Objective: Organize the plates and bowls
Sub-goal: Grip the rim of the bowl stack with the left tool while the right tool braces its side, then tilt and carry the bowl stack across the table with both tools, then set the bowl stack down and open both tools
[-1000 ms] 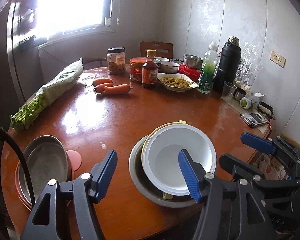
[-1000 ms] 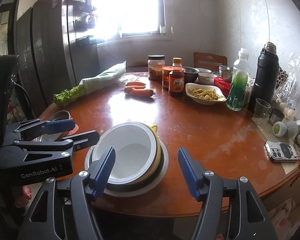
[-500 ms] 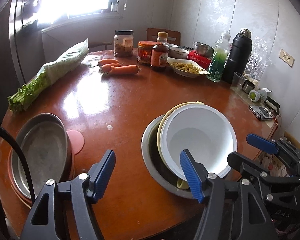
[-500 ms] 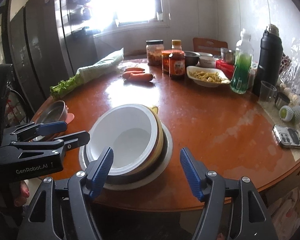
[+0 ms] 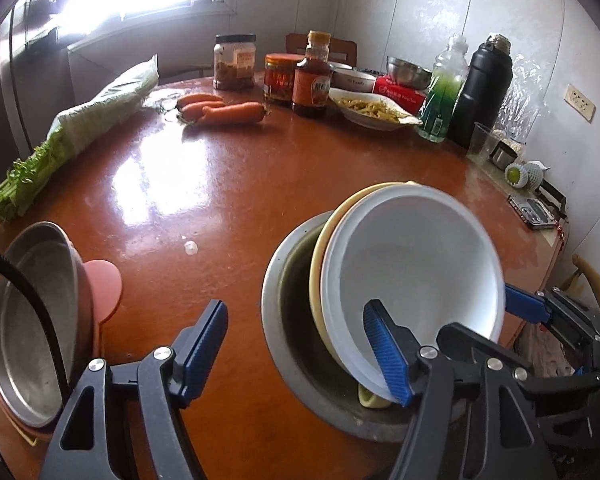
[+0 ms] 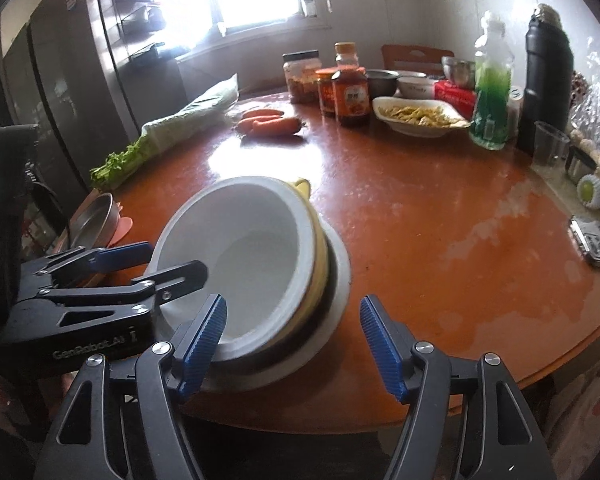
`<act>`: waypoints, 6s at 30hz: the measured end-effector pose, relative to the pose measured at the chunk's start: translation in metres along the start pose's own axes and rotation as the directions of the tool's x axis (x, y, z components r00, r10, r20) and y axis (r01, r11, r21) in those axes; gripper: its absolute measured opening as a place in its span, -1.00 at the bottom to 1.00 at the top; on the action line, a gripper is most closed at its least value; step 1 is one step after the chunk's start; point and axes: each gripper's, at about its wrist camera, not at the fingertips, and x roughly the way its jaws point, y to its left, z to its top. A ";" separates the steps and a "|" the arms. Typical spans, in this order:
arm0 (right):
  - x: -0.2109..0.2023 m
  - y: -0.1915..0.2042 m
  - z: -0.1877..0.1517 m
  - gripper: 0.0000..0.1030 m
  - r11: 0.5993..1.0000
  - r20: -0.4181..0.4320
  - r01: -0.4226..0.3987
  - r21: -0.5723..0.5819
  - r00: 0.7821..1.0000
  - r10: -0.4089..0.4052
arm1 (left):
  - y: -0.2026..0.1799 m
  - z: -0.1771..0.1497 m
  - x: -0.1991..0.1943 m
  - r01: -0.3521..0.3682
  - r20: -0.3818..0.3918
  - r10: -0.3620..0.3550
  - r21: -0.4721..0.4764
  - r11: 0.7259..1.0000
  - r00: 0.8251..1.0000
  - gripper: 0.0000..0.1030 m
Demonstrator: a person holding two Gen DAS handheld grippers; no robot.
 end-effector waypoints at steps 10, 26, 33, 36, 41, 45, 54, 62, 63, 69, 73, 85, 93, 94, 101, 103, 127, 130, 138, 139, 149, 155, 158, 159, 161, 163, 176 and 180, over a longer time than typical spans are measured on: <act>0.013 -0.004 0.002 0.17 0.999 -0.010 -0.038 0.013 0.999 0.038 | -0.003 0.003 0.019 0.083 -0.023 -0.083 0.006 0.997 0.996 0.04; 0.015 0.008 0.022 0.10 0.998 0.014 -0.064 -0.016 0.998 0.065 | 0.015 0.018 -0.004 0.046 0.034 -0.045 -0.025 0.999 0.998 0.05; 0.011 0.028 0.034 0.10 0.994 0.039 -0.094 -0.062 0.995 0.096 | 0.030 0.020 -0.025 0.010 0.066 -0.007 -0.047 0.999 0.998 0.05; 0.009 0.037 0.036 0.09 0.991 0.047 -0.107 -0.078 0.993 0.111 | 0.036 0.019 -0.035 -0.004 0.078 0.008 -0.056 0.998 0.997 0.05; 0.004 0.051 0.040 0.09 0.987 0.064 -0.121 -0.108 0.990 0.129 | 0.046 0.017 -0.050 -0.020 0.107 0.028 -0.075 0.997 0.994 0.05; 0.003 0.065 0.043 0.09 0.981 0.067 -0.134 -0.137 0.987 0.145 | 0.056 0.014 -0.061 -0.034 0.121 0.045 -0.094 0.995 0.992 0.05; 0.004 0.099 0.048 0.09 0.967 0.070 -0.169 -0.188 0.980 0.185 | 0.085 0.004 -0.085 -0.070 0.148 0.090 -0.135 0.988 0.985 0.05; 0.010 0.132 0.052 0.09 0.953 0.064 -0.198 -0.231 0.974 0.218 | 0.116 -0.006 -0.102 -0.098 0.160 0.127 -0.179 0.979 0.979 0.05; 0.011 0.136 0.052 0.09 0.950 0.063 -0.202 -0.237 0.973 0.223 | 0.121 -0.007 -0.104 -0.103 0.162 0.133 -0.184 0.978 0.978 0.05; 0.019 0.161 0.058 0.09 0.936 0.048 -0.224 -0.272 0.968 0.245 | 0.144 -0.012 -0.113 -0.118 0.161 0.156 -0.222 0.968 0.975 0.05; 0.028 0.173 0.062 0.09 0.927 0.034 -0.243 -0.285 0.964 0.263 | 0.158 -0.015 -0.117 -0.136 0.156 0.177 -0.239 0.961 0.972 0.05; 0.059 0.197 0.060 0.09 0.907 -0.028 -0.273 -0.321 0.960 0.279 | 0.186 -0.029 -0.101 -0.164 0.117 0.203 -0.283 0.945 0.972 0.05; 0.072 0.203 0.052 0.07 0.903 -0.048 -0.267 -0.337 0.963 0.266 | 0.191 -0.034 -0.093 -0.203 0.102 0.239 -0.278 0.939 0.966 0.05; 0.071 0.203 0.051 0.07 0.903 -0.048 -0.266 -0.338 0.963 0.266 | 0.191 -0.035 -0.091 -0.207 0.100 0.242 -0.276 0.939 0.965 0.05; 0.076 0.206 0.049 0.07 0.903 -0.045 -0.255 -0.346 0.966 0.255 | 0.194 -0.034 -0.088 -0.209 0.103 0.245 -0.277 0.938 0.964 0.05; 0.076 0.207 0.049 0.07 0.902 -0.042 -0.253 -0.349 0.966 0.255 | 0.196 -0.034 -0.087 -0.208 0.106 0.245 -0.277 0.938 0.964 0.06; 0.088 0.215 0.053 0.07 0.911 -0.012 -0.204 -0.359 0.977 0.214 | 0.208 -0.026 -0.073 -0.200 0.102 0.236 -0.276 0.940 0.966 0.07; 0.090 0.214 0.055 0.07 0.912 -0.013 -0.202 -0.356 0.977 0.212 | 0.208 -0.025 -0.072 -0.201 0.099 0.235 -0.275 0.940 0.967 0.07; 0.089 0.213 0.056 0.07 0.913 -0.020 -0.210 -0.350 0.976 0.216 | 0.208 -0.026 -0.073 -0.178 0.099 0.213 -0.283 0.943 0.972 0.08; 0.088 0.212 0.057 0.07 0.913 -0.019 -0.208 -0.351 0.976 0.215 | 0.208 -0.026 -0.074 -0.175 0.099 0.211 -0.286 0.942 0.972 0.10; 0.082 0.209 0.056 0.18 0.915 -0.004 -0.198 -0.352 0.978 0.210 | 0.206 -0.028 -0.085 -0.178 0.125 0.224 -0.303 0.936 0.966 0.17; 0.074 0.207 0.056 0.25 0.917 0.016 -0.191 -0.352 0.978 0.210 | 0.203 -0.029 -0.100 -0.176 0.167 0.237 -0.314 0.933 0.957 0.25; 0.066 0.207 0.055 0.28 0.915 0.036 -0.183 -0.361 0.977 0.210 | 0.199 -0.030 -0.111 -0.181 0.198 0.252 -0.316 0.931 0.947 0.32; 0.063 0.207 0.055 0.29 0.914 0.041 -0.182 -0.362 0.977 0.211 | 0.197 -0.031 -0.114 -0.189 0.205 0.261 -0.315 0.930 0.943 0.32; 0.056 0.206 0.054 0.31 0.914 0.051 -0.181 -0.364 0.976 0.213 | 0.191 -0.033 -0.121 -0.207 0.217 0.281 -0.311 0.928 0.935 0.34; 0.049 0.205 0.051 0.32 0.914 0.062 -0.178 -0.365 0.975 0.215 | 0.185 -0.036 -0.126 -0.218 0.227 0.293 -0.307 0.927 0.929 0.38; 0.001 0.170 0.017 0.48 0.925 0.112 -0.108 -0.363 0.981 0.159 | 0.122 -0.072 -0.140 -0.325 0.189 0.399 -0.330 0.886 0.897 0.60; -0.011 0.154 0.005 0.49 0.933 0.114 -0.091 -0.348 0.984 0.138 | 0.107 -0.083 -0.141 -0.324 0.172 0.397 -0.341 0.883 0.901 0.62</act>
